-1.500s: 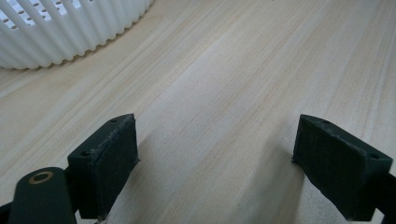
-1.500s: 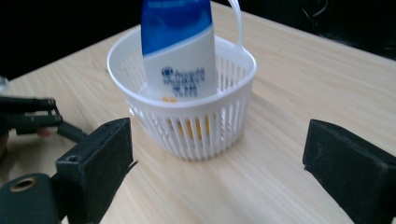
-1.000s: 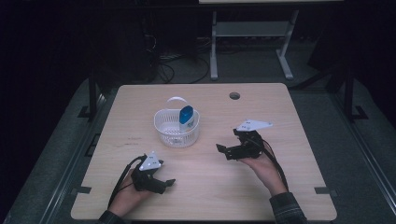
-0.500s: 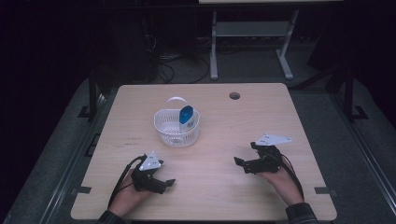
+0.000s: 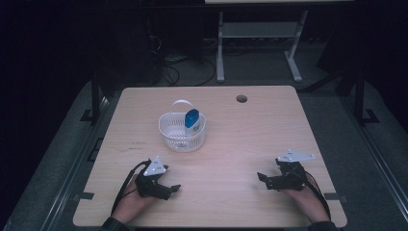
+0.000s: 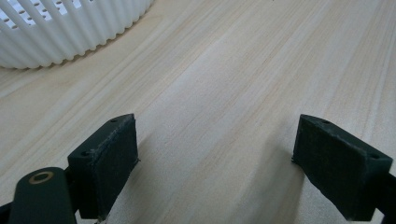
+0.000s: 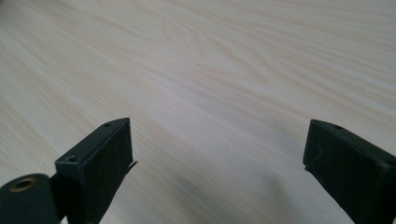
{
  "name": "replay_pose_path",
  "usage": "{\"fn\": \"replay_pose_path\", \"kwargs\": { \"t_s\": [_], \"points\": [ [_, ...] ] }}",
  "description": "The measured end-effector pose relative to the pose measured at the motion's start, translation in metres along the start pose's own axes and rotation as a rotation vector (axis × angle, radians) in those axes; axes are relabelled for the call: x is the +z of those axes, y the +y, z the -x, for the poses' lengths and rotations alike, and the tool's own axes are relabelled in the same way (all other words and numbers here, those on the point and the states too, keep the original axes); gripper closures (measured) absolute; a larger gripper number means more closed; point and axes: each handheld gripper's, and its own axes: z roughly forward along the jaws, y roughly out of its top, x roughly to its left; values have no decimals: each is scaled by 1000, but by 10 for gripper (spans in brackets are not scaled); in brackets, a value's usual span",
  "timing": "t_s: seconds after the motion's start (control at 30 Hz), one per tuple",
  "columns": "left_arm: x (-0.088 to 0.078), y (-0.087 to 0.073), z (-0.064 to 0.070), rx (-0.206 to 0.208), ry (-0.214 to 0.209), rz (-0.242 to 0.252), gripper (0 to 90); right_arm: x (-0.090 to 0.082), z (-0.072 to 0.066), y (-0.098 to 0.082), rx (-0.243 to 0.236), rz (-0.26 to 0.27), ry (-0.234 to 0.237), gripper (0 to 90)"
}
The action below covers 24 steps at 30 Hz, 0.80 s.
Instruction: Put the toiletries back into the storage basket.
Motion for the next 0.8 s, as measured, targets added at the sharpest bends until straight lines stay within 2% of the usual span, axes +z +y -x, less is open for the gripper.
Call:
{"fn": "replay_pose_path", "kwargs": {
  "t_s": [0.3,0.4,0.8],
  "points": [
    [0,0,0,0,0,0,129,-5,11,-21,0,-55,-70,48],
    [0,0,0,0,0,0,129,-3,14,-26,3,-77,-78,33],
    [0,0,0,-1,1,1,129,-1,14,-28,-3,-59,-93,16]
  ]
}}
